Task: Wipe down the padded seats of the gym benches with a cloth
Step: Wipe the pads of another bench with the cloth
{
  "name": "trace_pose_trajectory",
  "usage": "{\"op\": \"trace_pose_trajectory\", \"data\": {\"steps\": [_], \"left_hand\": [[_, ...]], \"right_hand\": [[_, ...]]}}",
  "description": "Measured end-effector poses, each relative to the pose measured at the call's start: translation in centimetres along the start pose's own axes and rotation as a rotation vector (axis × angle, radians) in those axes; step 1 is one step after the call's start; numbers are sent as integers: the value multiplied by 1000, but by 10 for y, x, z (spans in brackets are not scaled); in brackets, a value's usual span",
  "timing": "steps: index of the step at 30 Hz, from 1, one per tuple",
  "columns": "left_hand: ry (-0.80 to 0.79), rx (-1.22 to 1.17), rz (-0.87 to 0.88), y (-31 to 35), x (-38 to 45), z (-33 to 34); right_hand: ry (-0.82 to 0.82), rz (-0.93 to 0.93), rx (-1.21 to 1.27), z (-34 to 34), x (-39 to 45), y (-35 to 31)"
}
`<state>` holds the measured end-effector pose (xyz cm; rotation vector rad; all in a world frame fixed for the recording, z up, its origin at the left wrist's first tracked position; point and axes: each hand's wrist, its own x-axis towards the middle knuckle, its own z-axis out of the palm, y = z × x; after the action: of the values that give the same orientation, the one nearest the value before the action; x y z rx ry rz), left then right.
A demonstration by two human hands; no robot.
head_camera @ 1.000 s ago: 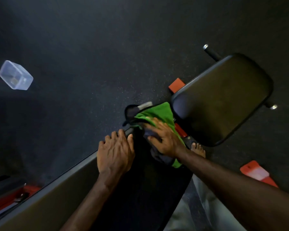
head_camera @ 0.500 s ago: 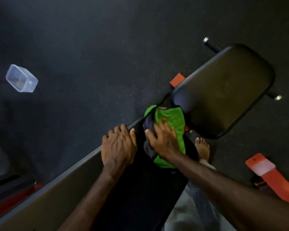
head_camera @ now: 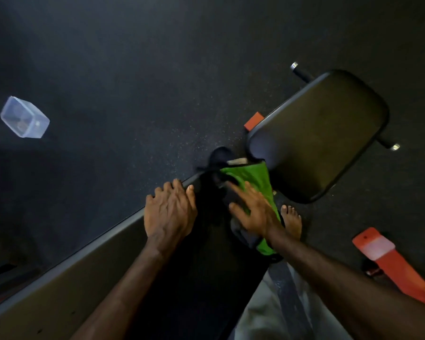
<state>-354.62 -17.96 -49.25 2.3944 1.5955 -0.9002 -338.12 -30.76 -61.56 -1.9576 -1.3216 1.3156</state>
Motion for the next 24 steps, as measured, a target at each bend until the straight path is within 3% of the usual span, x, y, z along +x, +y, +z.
{"op": "trace_pose_trajectory", "data": {"steps": [2,3,4,7,8,11,12,14,16,17,21,24], "left_hand": [[36,-13,19,-1,-2,1],[46,-20,14,-1,-3,0],[46,-23,9,-2,-3,-1],[30,-7,10,0,0,2],[22,-9,8,-1,-2,2],[32,-29,23,-1,-2,1],[34,-41,19,-2,-3,1],[41,-46,14,-1,-2,-1],[32,-35,18,-1,-1,1],[28,-32,21,-1,0,1],[57,-22,22,-1,-2,2],[62,-17,21,-1,0,3]], "right_hand": [[42,325,66,5,15,3],[26,368,48,7,8,-8],[36,327,26,11,-4,-18],[-8,-45,-4,9,-44,-9],[-9,-63,-21,5,-44,2],[60,409,63,2,-25,0],[68,482,44,6,-27,-12],[122,325,2,17,-48,-27],[61,66,-11,10,-70,-17],[22,49,-17,-1,-69,-7],[46,584,-22,-2,-39,1],[149,392,-18,29,-64,-18]]}}
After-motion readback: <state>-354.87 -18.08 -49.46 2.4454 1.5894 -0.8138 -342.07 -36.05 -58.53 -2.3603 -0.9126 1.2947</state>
